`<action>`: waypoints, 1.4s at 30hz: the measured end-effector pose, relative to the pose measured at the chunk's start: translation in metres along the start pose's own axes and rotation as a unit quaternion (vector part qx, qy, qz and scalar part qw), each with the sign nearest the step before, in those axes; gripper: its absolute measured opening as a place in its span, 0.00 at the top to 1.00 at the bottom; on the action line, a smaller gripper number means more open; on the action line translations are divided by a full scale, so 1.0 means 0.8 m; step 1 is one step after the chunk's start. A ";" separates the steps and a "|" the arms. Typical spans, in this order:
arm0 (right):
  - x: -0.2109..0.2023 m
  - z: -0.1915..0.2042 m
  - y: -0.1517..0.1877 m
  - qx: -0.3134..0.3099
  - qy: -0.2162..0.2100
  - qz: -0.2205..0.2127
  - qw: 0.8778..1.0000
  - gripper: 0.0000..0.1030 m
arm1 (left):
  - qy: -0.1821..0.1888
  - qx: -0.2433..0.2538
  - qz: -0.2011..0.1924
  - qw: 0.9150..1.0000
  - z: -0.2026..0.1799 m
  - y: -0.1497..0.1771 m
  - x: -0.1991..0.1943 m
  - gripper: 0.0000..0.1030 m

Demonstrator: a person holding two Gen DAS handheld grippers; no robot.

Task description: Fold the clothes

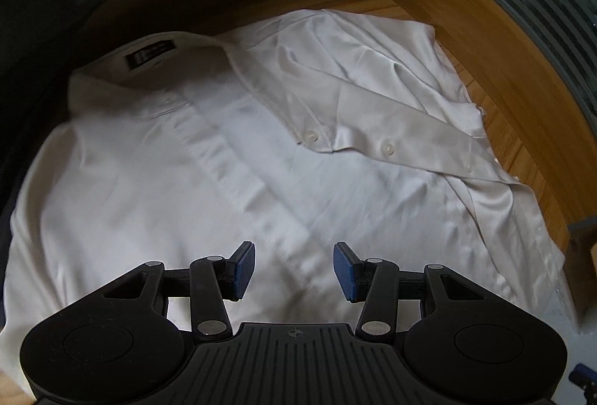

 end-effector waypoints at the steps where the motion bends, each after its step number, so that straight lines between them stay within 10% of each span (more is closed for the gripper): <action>1: 0.003 -0.003 -0.009 0.000 -0.001 -0.001 1.000 0.84 | 0.004 -0.001 0.003 1.000 -0.001 -0.005 0.003 0.52; 25: 0.092 -0.002 -0.159 -0.037 0.010 -0.025 0.999 0.64 | -0.016 0.060 0.006 0.998 -0.030 -0.109 0.071 0.44; 32: 0.116 0.003 -0.187 -0.073 0.013 -0.007 0.997 0.64 | -0.047 0.211 0.015 0.976 -0.061 -0.089 0.065 0.41; 42: 0.122 0.011 -0.193 -0.096 0.015 0.000 0.995 0.67 | -0.093 0.289 -0.004 0.953 -0.111 -0.089 0.083 0.40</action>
Point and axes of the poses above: each gripper's, at about its wrist camera, not at the fingertips, and x roughly the way its jaws point, z to its left, y to its underside, the point moved 3 cm from there along x, roughly the way its jaws point, and after that the axes turned 13 degrees about z, right-handed, at the moved point
